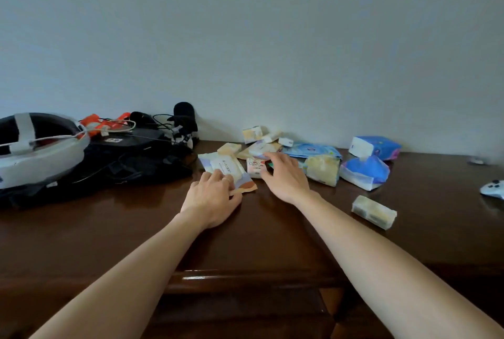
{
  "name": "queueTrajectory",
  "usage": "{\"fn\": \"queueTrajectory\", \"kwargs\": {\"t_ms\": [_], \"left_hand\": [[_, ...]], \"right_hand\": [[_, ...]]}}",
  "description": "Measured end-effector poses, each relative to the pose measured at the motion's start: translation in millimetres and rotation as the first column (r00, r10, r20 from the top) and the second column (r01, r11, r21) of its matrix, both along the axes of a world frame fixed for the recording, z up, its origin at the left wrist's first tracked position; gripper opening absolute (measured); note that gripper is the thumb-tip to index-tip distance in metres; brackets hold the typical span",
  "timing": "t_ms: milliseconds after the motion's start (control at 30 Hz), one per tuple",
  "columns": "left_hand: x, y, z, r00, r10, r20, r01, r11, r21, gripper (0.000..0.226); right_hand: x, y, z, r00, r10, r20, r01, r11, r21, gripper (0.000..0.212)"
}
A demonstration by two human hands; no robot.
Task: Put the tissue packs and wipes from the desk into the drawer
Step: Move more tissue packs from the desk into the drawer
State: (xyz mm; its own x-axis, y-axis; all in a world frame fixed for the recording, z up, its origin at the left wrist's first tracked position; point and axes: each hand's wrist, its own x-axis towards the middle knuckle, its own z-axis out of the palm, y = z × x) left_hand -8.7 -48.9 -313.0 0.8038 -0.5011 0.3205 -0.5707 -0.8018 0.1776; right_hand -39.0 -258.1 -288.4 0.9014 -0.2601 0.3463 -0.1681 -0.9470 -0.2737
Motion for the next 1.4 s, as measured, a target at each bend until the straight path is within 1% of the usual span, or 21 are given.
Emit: {"fn": "queueTrajectory", "kwargs": {"t_ms": [100, 200, 233, 300, 367, 400, 467, 533, 567, 633, 700, 800, 867, 967, 1033, 1067, 1133, 1233, 1300, 1367, 1400], "left_hand": [[10, -3, 0, 0.998, 0.019, 0.06, -0.017, 0.999, -0.029, 0.053], [21, -9, -2, 0.999, 0.022, 0.047, -0.022, 1.0, -0.01, 0.073], [23, -11, -2, 0.998, 0.029, 0.049, -0.029, 1.0, 0.003, 0.077], [28, -13, 0, 0.998, 0.042, 0.038, -0.042, 0.999, -0.004, 0.084], [32, -16, 1, 0.999, 0.035, -0.023, -0.035, 0.999, -0.039, 0.09], [32, -17, 2, 0.998, 0.027, -0.06, -0.029, 0.999, -0.043, 0.092], [32, -17, 2, 0.997, 0.02, -0.079, -0.023, 0.999, -0.028, 0.093], [31, -17, 4, 0.998, 0.022, -0.053, -0.023, 0.999, -0.023, 0.089], [30, -17, 5, 0.998, 0.022, -0.052, -0.023, 1.0, -0.014, 0.088], [27, -18, 6, 0.998, 0.025, -0.062, -0.023, 0.999, 0.028, 0.086], [21, -21, 9, 0.997, 0.04, -0.072, -0.037, 0.998, 0.041, 0.08], [9, -22, 14, 0.997, 0.046, -0.063, -0.045, 0.999, 0.025, 0.067], [-3, -18, 15, 0.998, 0.05, -0.037, -0.049, 0.999, 0.016, 0.056], [-34, -5, 13, 0.996, 0.089, 0.006, -0.088, 0.995, -0.052, 0.039], [-62, 5, 12, 0.994, 0.099, 0.039, -0.093, 0.988, -0.126, 0.037], [-78, 11, 11, 0.993, 0.104, 0.053, -0.092, 0.977, -0.192, 0.038], [-115, 25, 9, 0.992, 0.11, 0.067, -0.078, 0.927, -0.366, 0.043], [-177, 49, -7, 0.984, 0.073, 0.163, 0.031, 0.826, -0.562, 0.054], [-215, 69, -32, 0.956, 0.042, 0.292, 0.148, 0.786, -0.6, 0.06], [-245, 89, -69, 0.923, -0.024, 0.383, 0.257, 0.781, -0.569, 0.061], [-258, 99, -91, 0.911, -0.066, 0.406, 0.3, 0.782, -0.546, 0.058]], "right_hand": [[41, -11, -2, 0.982, -0.046, -0.182, 0.042, 0.999, -0.025, 0.056], [54, -17, -10, 0.972, -0.056, -0.23, 0.05, 0.998, -0.032, 0.061], [54, -19, -10, 0.979, -0.05, -0.198, 0.04, 0.998, -0.054, 0.065], [48, -27, -3, 0.995, -0.088, -0.048, 0.08, 0.986, -0.147, 0.068], [39, -43, 6, 0.972, -0.202, 0.122, 0.225, 0.948, -0.225, 0.061], [33, -53, 9, 0.948, -0.284, 0.143, 0.311, 0.923, -0.226, 0.058], [19, -69, 13, 0.896, -0.441, 0.056, 0.444, 0.878, -0.181, 0.059], [7, -81, 15, 0.856, -0.512, -0.072, 0.504, 0.857, -0.109, 0.063], [0, -87, 15, 0.857, -0.498, -0.131, 0.491, 0.867, -0.082, 0.063], [-10, -93, 12, 0.88, -0.404, -0.25, 0.391, 0.915, -0.103, 0.058], [-18, -92, 6, 0.904, -0.331, -0.271, 0.302, 0.942, -0.144, 0.048], [-31, -78, -1, 0.946, -0.287, -0.153, 0.257, 0.948, -0.19, 0.034], [-43, -64, -4, 0.951, -0.303, -0.054, 0.289, 0.939, -0.185, 0.032], [-69, -38, -5, 0.923, -0.369, 0.107, 0.378, 0.922, -0.08, 0.032], [-91, -16, -6, 0.908, -0.376, 0.184, 0.378, 0.925, 0.029, 0.036], [-102, -4, -7, 0.901, -0.372, 0.222, 0.359, 0.928, 0.099, 0.037], [-128, 22, -10, 0.89, -0.354, 0.289, 0.283, 0.923, 0.259, 0.034], [-177, 66, -24, 0.856, -0.277, 0.435, 0.064, 0.894, 0.444, 0.029], [-215, 95, -37, 0.806, -0.2, 0.557, -0.11, 0.873, 0.474, 0.025], [-249, 116, -57, 0.751, -0.156, 0.642, -0.239, 0.842, 0.484, 0.021], [-264, 123, -71, 0.73, -0.145, 0.668, -0.275, 0.833, 0.48, 0.02]]}}
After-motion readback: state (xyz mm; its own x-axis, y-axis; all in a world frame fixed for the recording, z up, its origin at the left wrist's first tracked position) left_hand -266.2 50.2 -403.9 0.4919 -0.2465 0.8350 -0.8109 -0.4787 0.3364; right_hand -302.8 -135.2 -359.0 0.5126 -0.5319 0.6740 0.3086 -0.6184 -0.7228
